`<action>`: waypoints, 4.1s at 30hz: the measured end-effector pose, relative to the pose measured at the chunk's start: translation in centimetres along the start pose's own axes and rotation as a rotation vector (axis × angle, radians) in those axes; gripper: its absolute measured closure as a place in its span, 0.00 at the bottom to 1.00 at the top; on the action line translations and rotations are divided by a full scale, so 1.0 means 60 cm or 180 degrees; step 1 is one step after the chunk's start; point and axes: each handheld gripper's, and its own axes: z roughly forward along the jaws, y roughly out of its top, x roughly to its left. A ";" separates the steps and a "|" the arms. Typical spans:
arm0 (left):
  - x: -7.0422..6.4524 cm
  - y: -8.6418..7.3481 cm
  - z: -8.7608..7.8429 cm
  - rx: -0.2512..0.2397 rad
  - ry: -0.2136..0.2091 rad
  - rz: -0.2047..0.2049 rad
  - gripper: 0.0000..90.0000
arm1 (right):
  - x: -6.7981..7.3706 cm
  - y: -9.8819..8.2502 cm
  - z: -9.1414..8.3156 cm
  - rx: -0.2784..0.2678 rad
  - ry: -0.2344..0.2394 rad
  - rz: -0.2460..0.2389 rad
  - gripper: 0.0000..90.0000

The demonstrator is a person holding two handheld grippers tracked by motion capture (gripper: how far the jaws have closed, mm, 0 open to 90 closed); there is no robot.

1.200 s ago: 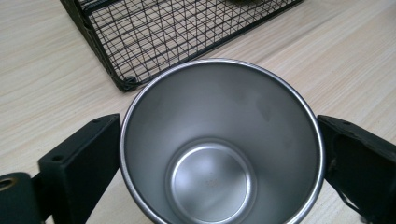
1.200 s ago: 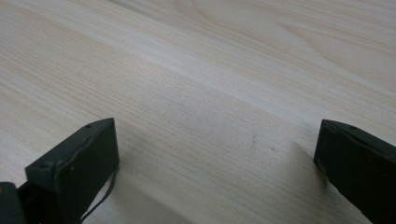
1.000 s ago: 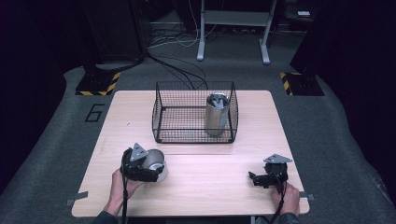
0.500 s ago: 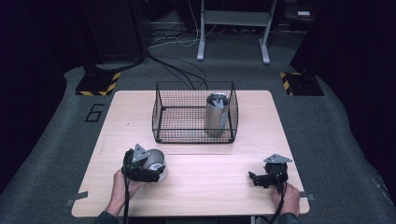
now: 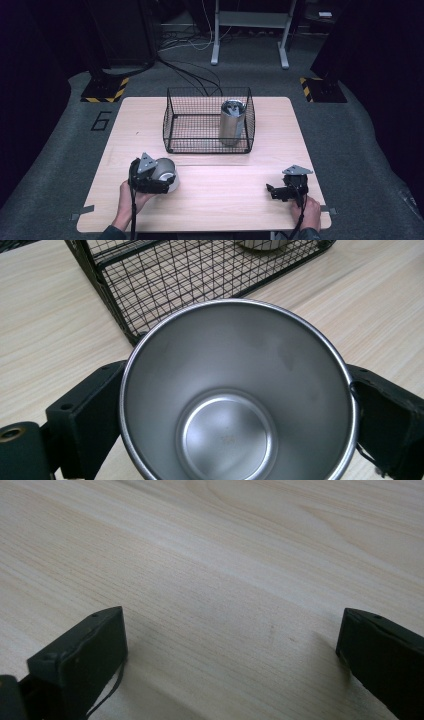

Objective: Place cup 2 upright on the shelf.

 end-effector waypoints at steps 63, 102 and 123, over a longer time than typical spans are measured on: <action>-0.023 0.219 -0.022 -0.0229 -0.0470 0.0411 0.07 | 0.000 0.000 0.000 0.0001 0.0004 0.0001 0.00; 0.012 0.336 0.026 -0.0115 -0.0352 0.0516 0.07 | 0.000 0.000 0.000 0.0001 0.0003 0.0003 0.00; 0.032 0.353 0.083 -0.0067 -0.0242 0.0446 0.07 | 0.000 0.000 0.000 0.0001 0.0003 0.0003 0.00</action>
